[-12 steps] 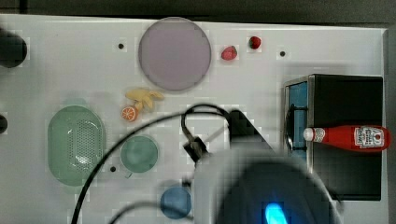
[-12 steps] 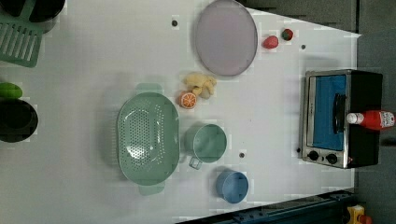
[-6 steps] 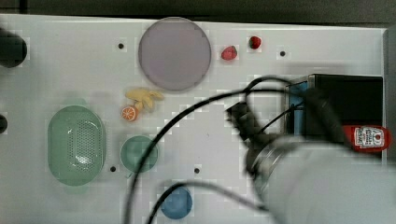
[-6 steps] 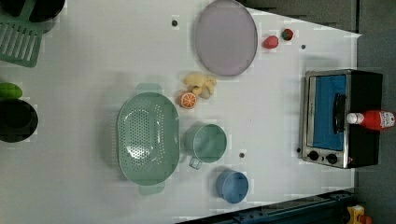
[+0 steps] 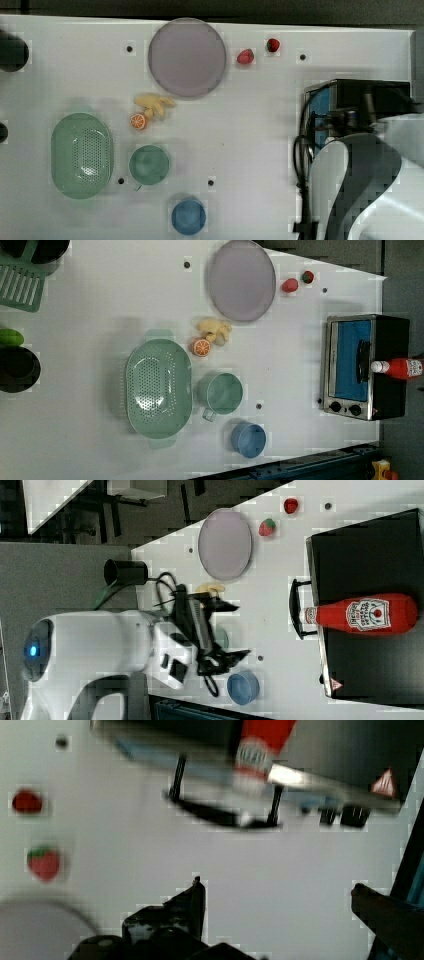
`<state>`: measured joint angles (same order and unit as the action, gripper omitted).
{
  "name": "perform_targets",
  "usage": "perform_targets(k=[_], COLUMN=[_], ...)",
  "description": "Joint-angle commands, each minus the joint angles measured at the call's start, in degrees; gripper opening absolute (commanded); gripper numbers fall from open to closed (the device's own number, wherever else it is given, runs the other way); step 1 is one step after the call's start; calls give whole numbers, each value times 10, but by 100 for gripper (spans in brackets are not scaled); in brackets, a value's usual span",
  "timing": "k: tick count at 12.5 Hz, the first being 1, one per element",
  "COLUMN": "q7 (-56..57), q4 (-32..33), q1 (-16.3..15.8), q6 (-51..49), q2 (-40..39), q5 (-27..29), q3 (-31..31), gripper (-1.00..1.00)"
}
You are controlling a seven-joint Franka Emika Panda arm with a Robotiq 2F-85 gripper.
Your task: Pick Ketchup from oven and place it on table.
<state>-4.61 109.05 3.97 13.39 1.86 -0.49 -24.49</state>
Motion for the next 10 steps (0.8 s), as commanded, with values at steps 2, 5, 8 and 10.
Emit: perform_targets(k=[2,5,8,10], q7=[14,14,14,14], q4=[-10,-17,-17,-17], q1=[-1,7,16,25], q6=[124,179,195,233], q2=[-40,-112,-153,-175], q5=[12,13,30,40], q3=[-59,-103,-113,-115], gripper=[100,100,100,100])
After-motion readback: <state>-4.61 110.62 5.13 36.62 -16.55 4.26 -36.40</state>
